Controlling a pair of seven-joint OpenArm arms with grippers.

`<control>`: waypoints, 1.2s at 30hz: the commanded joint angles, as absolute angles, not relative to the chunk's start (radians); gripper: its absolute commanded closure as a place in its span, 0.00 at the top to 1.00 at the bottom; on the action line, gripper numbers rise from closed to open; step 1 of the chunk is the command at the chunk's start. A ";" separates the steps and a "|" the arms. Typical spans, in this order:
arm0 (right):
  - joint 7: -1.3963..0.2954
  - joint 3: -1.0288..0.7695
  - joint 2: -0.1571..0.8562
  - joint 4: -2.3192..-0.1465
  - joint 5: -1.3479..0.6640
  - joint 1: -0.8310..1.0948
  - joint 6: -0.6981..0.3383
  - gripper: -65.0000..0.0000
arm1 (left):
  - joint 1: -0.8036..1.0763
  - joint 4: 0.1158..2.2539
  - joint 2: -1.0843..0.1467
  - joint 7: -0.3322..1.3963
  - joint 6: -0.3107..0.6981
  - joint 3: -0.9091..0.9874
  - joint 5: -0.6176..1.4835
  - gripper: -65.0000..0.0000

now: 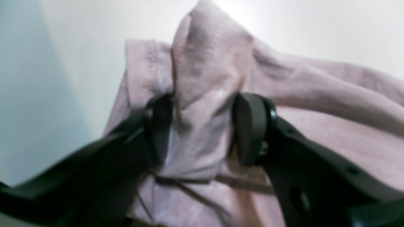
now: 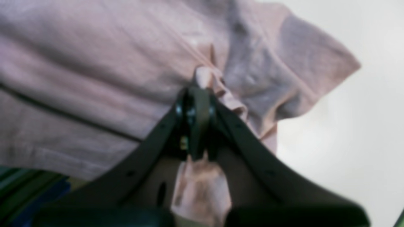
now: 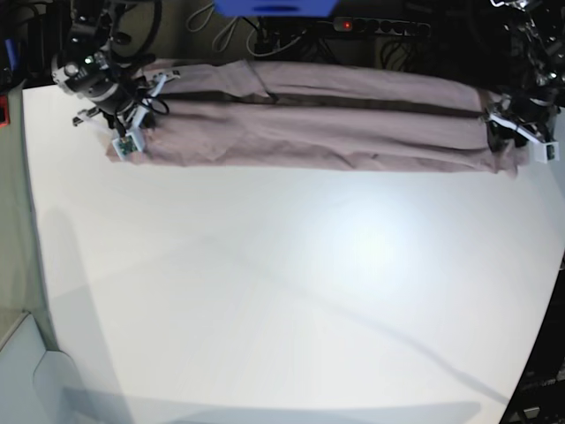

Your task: Layout the t-shirt on the table in an organized manner, then fold the t-shirt properly

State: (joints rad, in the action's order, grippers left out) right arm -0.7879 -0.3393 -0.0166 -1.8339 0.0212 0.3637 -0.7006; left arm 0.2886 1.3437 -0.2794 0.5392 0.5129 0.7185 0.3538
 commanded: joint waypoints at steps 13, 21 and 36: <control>-0.751 -0.337 -0.013 -1.778 0.019 0.364 -0.698 0.00 | 0.344 1.491 -0.285 0.542 0.512 0.771 0.355 1.00; -0.751 -0.337 -0.013 -1.778 0.018 0.354 -0.698 0.00 | 0.328 1.494 -0.285 0.542 0.512 0.883 0.344 1.00; -0.751 -0.335 -0.015 -1.776 0.018 0.352 -0.698 0.00 | 0.268 1.259 -0.315 0.542 0.512 0.791 0.344 1.00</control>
State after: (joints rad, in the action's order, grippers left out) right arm -0.7204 -0.3374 -0.0162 -1.7737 0.0029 0.3470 -0.6987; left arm 0.2672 1.2526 -0.3061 0.5140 0.5011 0.7940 0.3420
